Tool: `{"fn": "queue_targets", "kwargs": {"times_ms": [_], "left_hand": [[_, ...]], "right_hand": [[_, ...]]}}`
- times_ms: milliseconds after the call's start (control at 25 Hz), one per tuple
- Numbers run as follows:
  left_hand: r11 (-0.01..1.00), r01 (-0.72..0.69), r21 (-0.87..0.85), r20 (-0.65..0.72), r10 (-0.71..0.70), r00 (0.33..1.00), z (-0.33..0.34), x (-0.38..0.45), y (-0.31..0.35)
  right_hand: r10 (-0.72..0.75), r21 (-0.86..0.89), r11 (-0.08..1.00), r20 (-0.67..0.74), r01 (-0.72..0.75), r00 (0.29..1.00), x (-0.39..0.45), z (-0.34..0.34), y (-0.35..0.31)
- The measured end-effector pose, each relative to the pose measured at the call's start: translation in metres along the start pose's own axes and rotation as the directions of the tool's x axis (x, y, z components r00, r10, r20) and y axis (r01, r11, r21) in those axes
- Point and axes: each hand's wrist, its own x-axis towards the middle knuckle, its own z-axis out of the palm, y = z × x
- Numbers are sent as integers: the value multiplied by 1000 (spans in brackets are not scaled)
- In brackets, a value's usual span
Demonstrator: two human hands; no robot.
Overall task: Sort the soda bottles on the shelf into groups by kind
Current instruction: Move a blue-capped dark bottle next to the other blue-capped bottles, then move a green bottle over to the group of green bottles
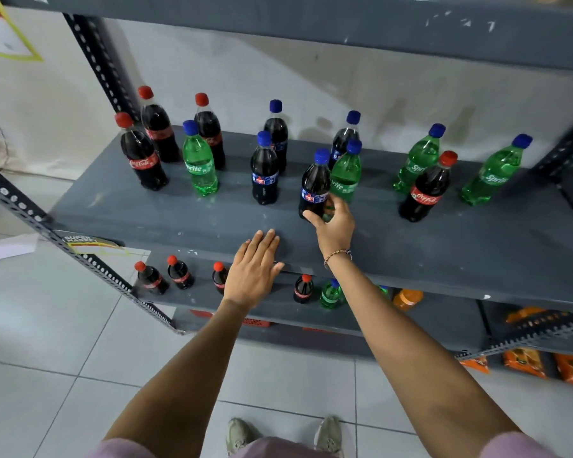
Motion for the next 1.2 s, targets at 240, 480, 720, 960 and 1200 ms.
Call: {"fn": "queue_targets", "kwargs": {"times_ms": [240, 480, 720, 960, 1200], "left_hand": [[1000, 2, 4, -18, -2, 1000, 2, 0, -1], [1000, 6, 16, -14, -6, 1000, 1, -1, 0], [1000, -9, 27, -15, 9, 1000, -4, -1, 2], [994, 74, -80, -57, -79, 995, -5, 0, 30], [995, 39, -95, -68, -46, 997, 14, 17, 109]], "right_hand": [[25, -48, 998, -241, -38, 970, -5, -20, 16], [29, -72, 997, -41, -32, 999, 36, -25, 11], [26, -48, 999, 6, -26, 1000, 34, -27, 6], [34, -31, 999, 88, -31, 996, 8, -77, 24], [63, -52, 997, 30, -61, 998, -1, -158, 62]]}}
